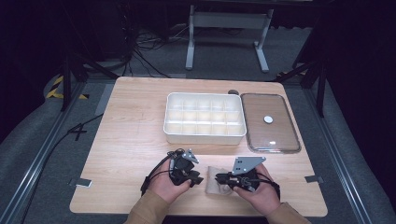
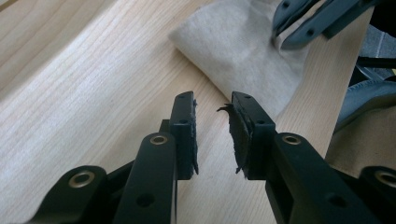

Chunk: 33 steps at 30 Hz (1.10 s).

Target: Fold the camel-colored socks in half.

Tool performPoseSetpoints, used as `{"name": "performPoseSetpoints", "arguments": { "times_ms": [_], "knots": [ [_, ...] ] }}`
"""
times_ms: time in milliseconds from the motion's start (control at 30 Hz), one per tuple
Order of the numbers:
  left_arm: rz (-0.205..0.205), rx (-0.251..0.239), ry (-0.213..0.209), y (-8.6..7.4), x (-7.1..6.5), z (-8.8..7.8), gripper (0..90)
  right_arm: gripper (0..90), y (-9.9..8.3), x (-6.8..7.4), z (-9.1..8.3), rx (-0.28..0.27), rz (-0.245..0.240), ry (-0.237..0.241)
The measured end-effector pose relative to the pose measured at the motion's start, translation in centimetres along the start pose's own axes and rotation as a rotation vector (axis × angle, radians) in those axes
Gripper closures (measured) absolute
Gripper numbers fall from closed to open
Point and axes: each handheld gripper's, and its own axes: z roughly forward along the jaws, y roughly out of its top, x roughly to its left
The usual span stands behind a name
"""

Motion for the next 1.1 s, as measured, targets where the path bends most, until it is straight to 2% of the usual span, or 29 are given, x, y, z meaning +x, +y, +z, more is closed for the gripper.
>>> {"name": "performPoseSetpoints", "arguments": {
  "times_ms": [200,400,500,633,767,867,967,1100],
  "knots": [
    [-0.009,-0.013,0.008,-0.3,0.1,-0.3,71.5,84.4,-0.3,-0.1,1.6,0.04,-0.006,0.014],
    [-0.007,-0.011,0.007,-0.4,0.1,-0.3,71.5,83.0,-1.5,-0.9,2.5,0.086,0.017,0.008],
    [-0.012,-0.007,0.006,-0.3,0.0,-0.2,71.4,82.8,-1.7,-1.1,2.5,0.07,0.03,0.021],
    [-0.004,-0.002,0.005,-0.3,0.0,-0.1,71.2,78.7,-1.6,-1.0,2.3,0.069,0.018,0.017],
    [0.0,-0.002,0.003,-0.3,0.1,-0.1,71.1,79.1,-1.0,-0.8,0.9,0.029,0.008,-0.002],
    [-0.001,0.003,0.003,-0.2,0.2,0.0,71.1,80.7,-0.8,-0.7,-0.6,0.011,0.007,-0.05],
    [-0.001,0.004,0.004,0.0,0.1,0.2,71.0,80.3,-1.0,-0.8,-1.2,0.025,0.035,-0.064],
    [0.007,0.011,0.0,0.1,0.1,0.4,70.9,78.8,-1.9,-1.1,-0.4,0.071,0.065,-0.075]
  ]
}}
